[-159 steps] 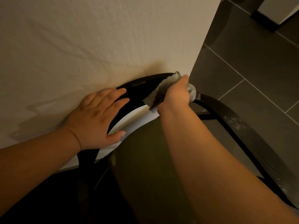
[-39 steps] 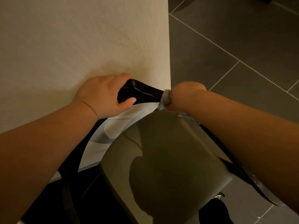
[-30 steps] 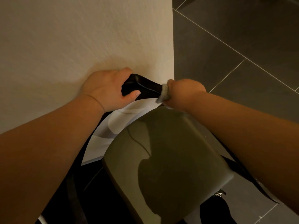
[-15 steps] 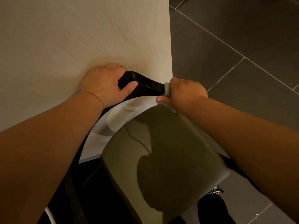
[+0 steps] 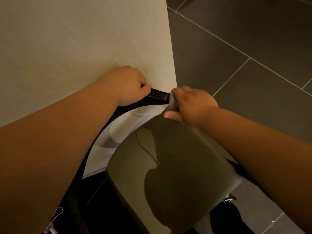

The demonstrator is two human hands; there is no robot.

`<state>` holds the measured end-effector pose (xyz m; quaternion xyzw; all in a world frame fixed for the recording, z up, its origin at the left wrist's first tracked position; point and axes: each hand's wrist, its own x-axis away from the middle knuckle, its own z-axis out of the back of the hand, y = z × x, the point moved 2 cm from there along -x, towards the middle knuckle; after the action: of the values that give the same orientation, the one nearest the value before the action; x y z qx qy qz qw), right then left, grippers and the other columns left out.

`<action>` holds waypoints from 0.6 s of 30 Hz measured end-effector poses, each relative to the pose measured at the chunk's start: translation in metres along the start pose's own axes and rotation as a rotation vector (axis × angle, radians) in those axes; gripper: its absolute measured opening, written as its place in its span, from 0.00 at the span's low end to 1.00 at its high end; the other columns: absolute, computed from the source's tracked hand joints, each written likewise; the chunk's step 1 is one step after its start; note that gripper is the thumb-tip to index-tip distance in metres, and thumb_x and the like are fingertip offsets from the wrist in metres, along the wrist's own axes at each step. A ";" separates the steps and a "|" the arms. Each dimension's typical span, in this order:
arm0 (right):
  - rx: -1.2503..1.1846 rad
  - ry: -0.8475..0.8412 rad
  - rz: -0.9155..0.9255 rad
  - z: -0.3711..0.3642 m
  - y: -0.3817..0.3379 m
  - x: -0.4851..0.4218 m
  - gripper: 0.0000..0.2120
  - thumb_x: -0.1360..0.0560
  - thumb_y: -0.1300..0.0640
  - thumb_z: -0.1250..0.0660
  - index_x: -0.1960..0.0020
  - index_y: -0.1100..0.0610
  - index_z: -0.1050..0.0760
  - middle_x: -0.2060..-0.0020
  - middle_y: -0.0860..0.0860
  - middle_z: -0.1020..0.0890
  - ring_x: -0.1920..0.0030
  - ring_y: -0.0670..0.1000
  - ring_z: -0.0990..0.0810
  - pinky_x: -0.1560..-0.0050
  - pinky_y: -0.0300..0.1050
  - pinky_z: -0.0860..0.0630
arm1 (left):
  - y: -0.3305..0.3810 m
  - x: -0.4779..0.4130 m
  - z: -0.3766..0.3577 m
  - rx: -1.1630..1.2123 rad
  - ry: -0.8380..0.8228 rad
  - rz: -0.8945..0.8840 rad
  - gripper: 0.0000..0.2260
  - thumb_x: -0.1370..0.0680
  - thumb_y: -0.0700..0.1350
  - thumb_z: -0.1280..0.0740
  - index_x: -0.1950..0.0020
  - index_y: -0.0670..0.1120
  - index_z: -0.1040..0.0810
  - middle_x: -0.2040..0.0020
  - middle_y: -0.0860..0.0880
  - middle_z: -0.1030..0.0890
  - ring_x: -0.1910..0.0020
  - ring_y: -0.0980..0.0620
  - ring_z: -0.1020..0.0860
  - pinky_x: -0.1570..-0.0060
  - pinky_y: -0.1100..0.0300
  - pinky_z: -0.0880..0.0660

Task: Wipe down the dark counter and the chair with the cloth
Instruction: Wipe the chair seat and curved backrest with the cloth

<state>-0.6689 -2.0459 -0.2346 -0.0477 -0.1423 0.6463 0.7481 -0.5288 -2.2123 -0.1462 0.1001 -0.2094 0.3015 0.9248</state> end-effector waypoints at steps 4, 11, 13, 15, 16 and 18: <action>-0.030 0.045 -0.140 0.001 0.006 0.021 0.20 0.17 0.37 0.48 0.44 0.52 0.30 0.56 0.52 0.23 0.64 0.54 0.28 0.58 0.50 0.32 | 0.001 0.006 -0.002 -0.019 0.057 0.013 0.21 0.16 0.57 0.40 0.61 0.49 0.18 0.68 0.47 0.22 0.68 0.48 0.25 0.67 0.56 0.31; 0.100 -0.163 -0.063 0.017 -0.023 -0.037 0.23 0.27 0.56 0.26 0.38 0.58 0.31 0.51 0.54 0.29 0.59 0.55 0.30 0.60 0.54 0.25 | -0.001 0.008 -0.005 -0.112 0.167 -0.002 0.18 0.18 0.61 0.40 0.51 0.53 0.14 0.65 0.52 0.23 0.65 0.50 0.27 0.67 0.57 0.35; 0.124 -0.120 -0.066 0.011 -0.022 -0.031 0.19 0.23 0.52 0.28 0.37 0.57 0.31 0.48 0.55 0.26 0.60 0.56 0.29 0.62 0.53 0.24 | 0.000 0.008 -0.006 -0.118 0.176 -0.013 0.19 0.18 0.62 0.40 0.50 0.53 0.14 0.64 0.51 0.22 0.64 0.49 0.26 0.66 0.56 0.35; 0.023 -0.045 -0.152 0.004 -0.014 -0.010 0.12 0.18 0.47 0.37 0.41 0.55 0.29 0.50 0.54 0.23 0.59 0.59 0.23 0.60 0.51 0.29 | 0.000 0.007 -0.006 -0.114 0.186 -0.020 0.19 0.18 0.62 0.40 0.50 0.53 0.14 0.63 0.51 0.21 0.63 0.48 0.25 0.64 0.56 0.32; -0.035 0.004 -0.241 0.001 -0.006 0.004 0.13 0.16 0.45 0.43 0.43 0.54 0.29 0.52 0.55 0.21 0.58 0.60 0.22 0.60 0.51 0.33 | 0.000 0.008 -0.007 -0.109 0.197 -0.023 0.19 0.18 0.62 0.40 0.50 0.52 0.14 0.63 0.51 0.21 0.62 0.48 0.25 0.63 0.55 0.31; -0.037 0.079 -0.337 -0.005 0.005 0.025 0.18 0.15 0.42 0.50 0.45 0.54 0.30 0.54 0.55 0.20 0.58 0.61 0.21 0.59 0.50 0.37 | -0.001 0.009 -0.007 -0.100 0.216 -0.019 0.19 0.19 0.62 0.39 0.50 0.52 0.14 0.63 0.51 0.21 0.63 0.48 0.24 0.63 0.55 0.28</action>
<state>-0.6690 -2.0199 -0.2369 -0.0624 -0.1305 0.5065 0.8500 -0.5193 -2.2059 -0.1489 0.0226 -0.1224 0.2910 0.9486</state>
